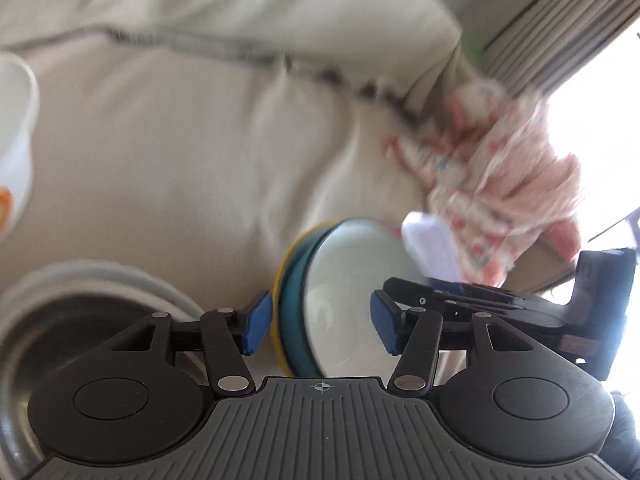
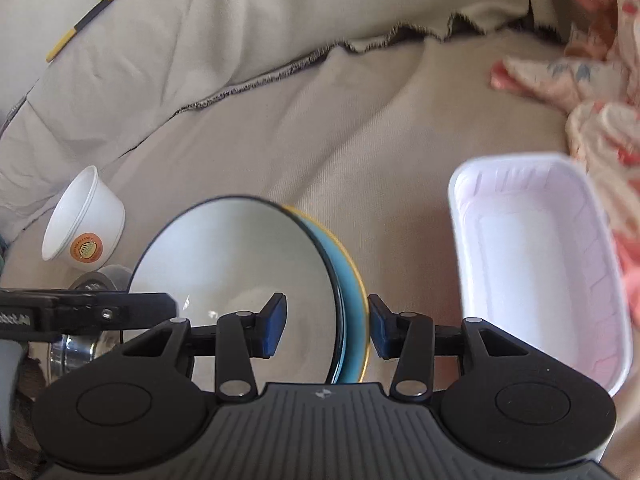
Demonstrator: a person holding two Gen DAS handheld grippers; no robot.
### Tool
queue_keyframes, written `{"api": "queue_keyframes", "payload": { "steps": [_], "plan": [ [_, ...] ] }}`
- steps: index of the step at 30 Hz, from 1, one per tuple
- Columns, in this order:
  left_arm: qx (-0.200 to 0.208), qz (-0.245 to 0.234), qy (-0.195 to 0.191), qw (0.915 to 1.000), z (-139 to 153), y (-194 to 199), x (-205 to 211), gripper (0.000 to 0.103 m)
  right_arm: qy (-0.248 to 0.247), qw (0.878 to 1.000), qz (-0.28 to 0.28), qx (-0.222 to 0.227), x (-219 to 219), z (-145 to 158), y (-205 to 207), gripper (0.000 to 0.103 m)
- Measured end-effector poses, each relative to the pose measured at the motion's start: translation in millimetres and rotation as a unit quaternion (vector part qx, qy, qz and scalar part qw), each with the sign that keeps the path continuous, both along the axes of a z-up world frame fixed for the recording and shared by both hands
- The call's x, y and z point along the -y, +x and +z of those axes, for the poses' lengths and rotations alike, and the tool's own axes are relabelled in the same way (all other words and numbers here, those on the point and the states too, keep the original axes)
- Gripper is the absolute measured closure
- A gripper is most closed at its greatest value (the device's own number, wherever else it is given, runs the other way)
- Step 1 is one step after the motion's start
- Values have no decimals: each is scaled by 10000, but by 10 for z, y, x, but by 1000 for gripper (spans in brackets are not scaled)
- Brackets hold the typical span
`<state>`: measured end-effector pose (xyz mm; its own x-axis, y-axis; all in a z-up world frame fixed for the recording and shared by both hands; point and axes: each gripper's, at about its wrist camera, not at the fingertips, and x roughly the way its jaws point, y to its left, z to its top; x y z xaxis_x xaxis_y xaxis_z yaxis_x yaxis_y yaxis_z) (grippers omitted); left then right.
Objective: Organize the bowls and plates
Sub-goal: 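Open both tools and grasp the large white bowl's rim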
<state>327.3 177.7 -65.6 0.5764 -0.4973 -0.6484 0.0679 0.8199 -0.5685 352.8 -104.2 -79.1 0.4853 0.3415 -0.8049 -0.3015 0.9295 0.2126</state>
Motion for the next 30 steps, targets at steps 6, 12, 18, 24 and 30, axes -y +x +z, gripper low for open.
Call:
{"api": "queue_keyframes", "payload": {
  "steps": [6,12,18,24,30],
  "plan": [
    [1437,974,477,9837,911,-418,-838,44,-341,9938,416,973,-421,694,-31,57],
    [584,2928,1406,9440,413,-525,-1938,45,-327,9911,941,888,-1407,793,54,52],
    [-140,3019,520,9518,-197,-346,-2402,45,-479,9889,1385,263,-2487,471,142,52],
    [-418,3091,521,9487,-527,-197,-2458,45,-856,9887,1227,-8,-3088,-12,391,52],
    [-317,2492,-1145,9611,-802,-33,-2485,39,-246,9896,966,-1035,-3166,-429,592,54]
  ]
}}
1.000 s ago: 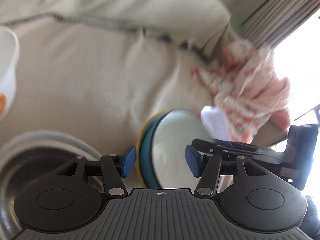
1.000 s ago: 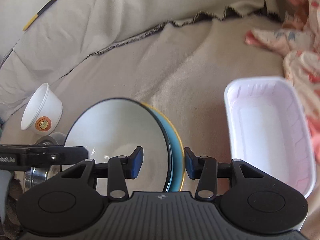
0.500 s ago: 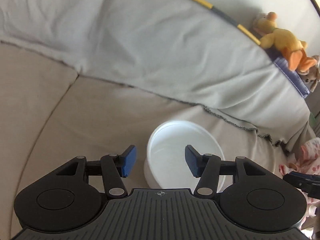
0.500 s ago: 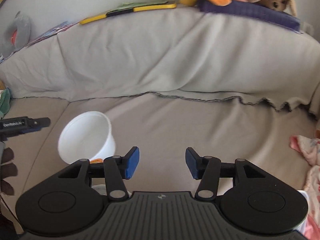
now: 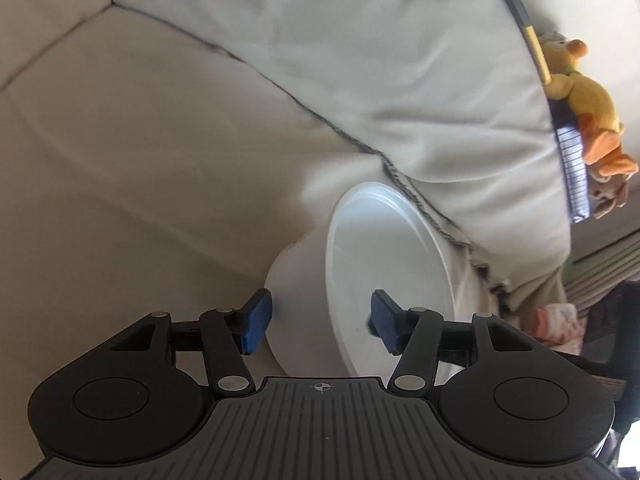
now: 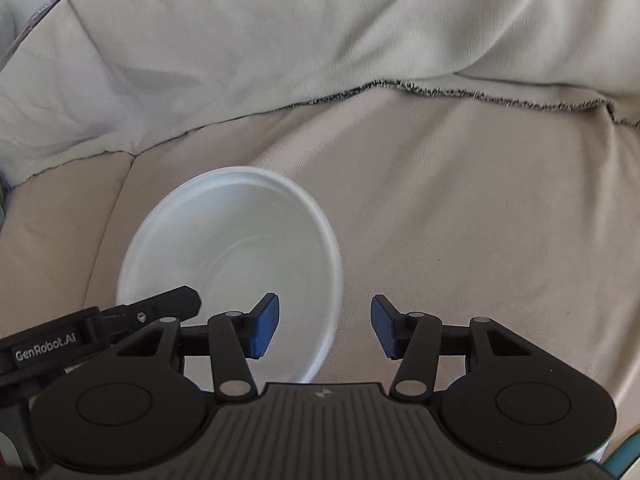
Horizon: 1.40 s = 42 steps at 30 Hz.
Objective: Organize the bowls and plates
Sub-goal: 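Open both tools and grasp the large white bowl's rim, then lift the white bowl with both tools and lower it onto the blue bowl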
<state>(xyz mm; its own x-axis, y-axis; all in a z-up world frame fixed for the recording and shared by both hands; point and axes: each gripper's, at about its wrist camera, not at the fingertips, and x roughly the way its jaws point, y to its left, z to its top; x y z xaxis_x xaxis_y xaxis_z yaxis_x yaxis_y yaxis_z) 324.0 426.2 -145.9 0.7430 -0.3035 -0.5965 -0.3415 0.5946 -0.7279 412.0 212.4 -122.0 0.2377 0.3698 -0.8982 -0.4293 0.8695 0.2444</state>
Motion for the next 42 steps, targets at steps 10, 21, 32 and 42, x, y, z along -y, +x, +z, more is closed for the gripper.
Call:
{"api": "queue_keyframes", "payload": {
  "steps": [10,21,32,42],
  "plan": [
    [94,-165,293,9994,169,49,201,39,-50,9992,254,298,221,186,-56,74],
    [-420,-207,389,9981,40,92,328,67,-220,9986,266,394,449,178,-64,81],
    [-662,-86,674,9955,-10,160,369,83,-35,9999,-142,-34,560,-123,163,81],
    [-195,-416,393,9982,159,170,415,39,31,9997,-1,-232,569,-271,162,81]
  ]
}}
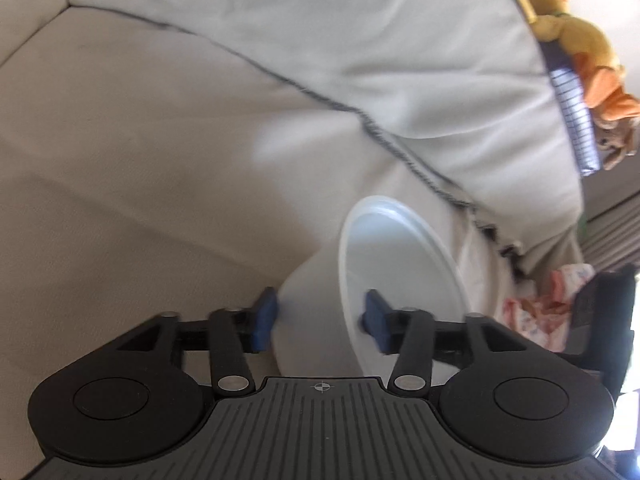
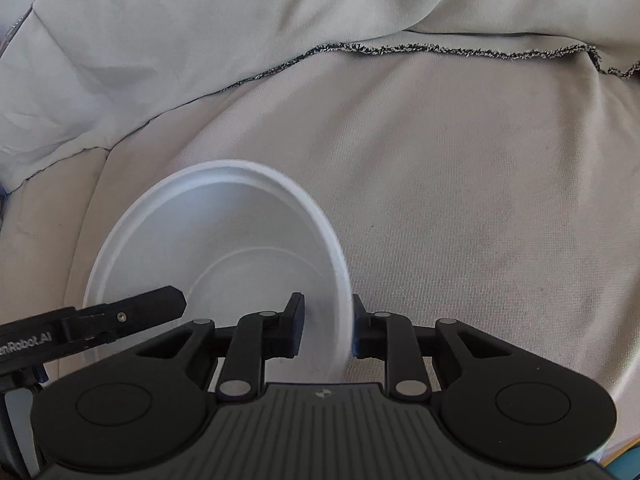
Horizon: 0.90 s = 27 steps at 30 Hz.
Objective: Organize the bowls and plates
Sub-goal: 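Lift the white bowl with both tools and lower it onto the blue bowl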
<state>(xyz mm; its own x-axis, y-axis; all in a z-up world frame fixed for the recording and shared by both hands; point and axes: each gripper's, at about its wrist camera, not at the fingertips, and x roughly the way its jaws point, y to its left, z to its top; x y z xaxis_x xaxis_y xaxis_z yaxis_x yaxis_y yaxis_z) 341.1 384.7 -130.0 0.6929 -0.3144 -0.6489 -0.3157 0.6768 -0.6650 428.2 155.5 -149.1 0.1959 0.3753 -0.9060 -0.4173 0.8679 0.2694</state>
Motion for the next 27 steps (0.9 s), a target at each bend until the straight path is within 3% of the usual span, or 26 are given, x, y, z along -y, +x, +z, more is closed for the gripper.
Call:
{"api": "queue_keyframes", "payload": {
  "steps": [3,7,11,13,15,16,20,26,27],
  "plan": [
    [156,-8,36,9999,35,19,45,28,46,9999,102,-7,10,14,-20,81],
    [-18,6,236,9997,15,89,146,27,-14,9998,134,174,23,118,-83,81],
    [466,82,332,9983,359,-51,207,29,129,9988,141,453,111,435,-148,81],
    [815,145,431,9956,639,-196,256,36,294,9978,188,561,219,664,-200,84],
    [1148,173,431,9923,899,-345,326,51,410,9968,240,638,359,890,-262,86],
    [1272,149,374,9911,1002,-411,374,54,458,9964,262,659,451,1000,-302,86],
    [1562,-324,130,9871,1273,-548,723,69,511,9955,302,745,908,1339,-489,86],
    [1625,-1293,411,9773,1399,-562,1663,69,450,9965,22,705,1743,1540,-685,86],
    [1618,-1567,377,9736,1394,-527,1829,74,484,9966,-31,667,1884,1529,-704,87]
  ]
}}
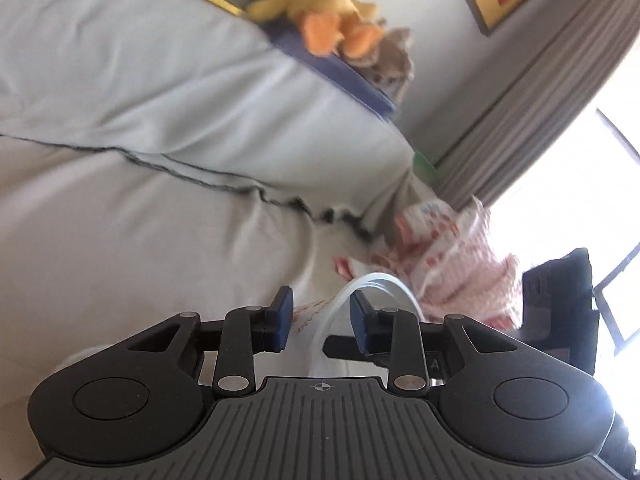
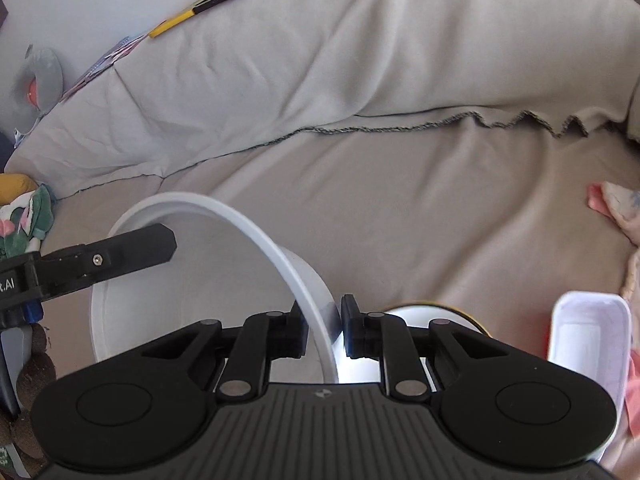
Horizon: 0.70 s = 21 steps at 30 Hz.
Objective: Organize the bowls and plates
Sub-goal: 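Lift the white bowl with both tools and lower it onto the blue bowl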
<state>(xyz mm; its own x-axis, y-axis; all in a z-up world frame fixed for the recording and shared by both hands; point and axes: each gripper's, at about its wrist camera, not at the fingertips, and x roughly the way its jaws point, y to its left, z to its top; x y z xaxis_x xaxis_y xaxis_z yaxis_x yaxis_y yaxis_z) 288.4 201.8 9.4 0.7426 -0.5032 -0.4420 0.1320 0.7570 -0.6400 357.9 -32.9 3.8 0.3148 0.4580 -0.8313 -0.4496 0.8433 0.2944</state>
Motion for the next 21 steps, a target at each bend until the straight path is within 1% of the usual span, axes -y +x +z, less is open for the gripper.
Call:
{"api": "queue_keyframes", "payload": {
  "steps": [1,3,5,6,8,9,10,12,14,15,17,19,20,21],
  "plan": [
    [-35,-264,-26,9996,-25,41,136,73,62,10000,-10,-76,126,-24,-10,88],
    [-111,-355,310,9988,-107,131,381,72,-33,9998,-178,-125,311,-104,-19,87],
    [-213,-439,448,9978,-277,263,514,72,-197,9995,-257,-45,432,-236,1,87],
    [-359,-462,484,9971,-397,339,552,75,-299,9990,-324,-13,464,-329,29,87],
    [-590,-209,910,9939,-552,422,588,81,-346,9987,-380,-44,514,-483,90,86],
    [-664,-127,1100,9916,-606,445,571,81,-351,9984,-437,17,550,-540,108,87],
    [-707,-112,1084,9915,-637,457,531,81,-429,9978,-492,142,559,-567,127,87],
    [-681,-75,833,9942,-627,464,427,80,-589,9958,-518,470,581,-570,133,87],
    [-573,-45,688,9960,-549,462,354,80,-529,9963,-527,425,594,-564,201,87],
    [-573,-35,703,9959,-526,458,338,80,-509,9966,-520,392,599,-560,215,87],
    [-708,6,836,9940,-515,461,333,80,-544,9965,-466,425,583,-555,229,87],
    [-886,115,1059,9904,-535,467,347,80,-614,9956,-453,537,587,-548,188,84],
    [-940,155,1168,9886,-547,469,361,80,-621,9953,-454,588,594,-541,153,81],
    [-973,154,1206,9878,-560,470,371,80,-639,9947,-465,658,599,-531,97,79]
  ]
}}
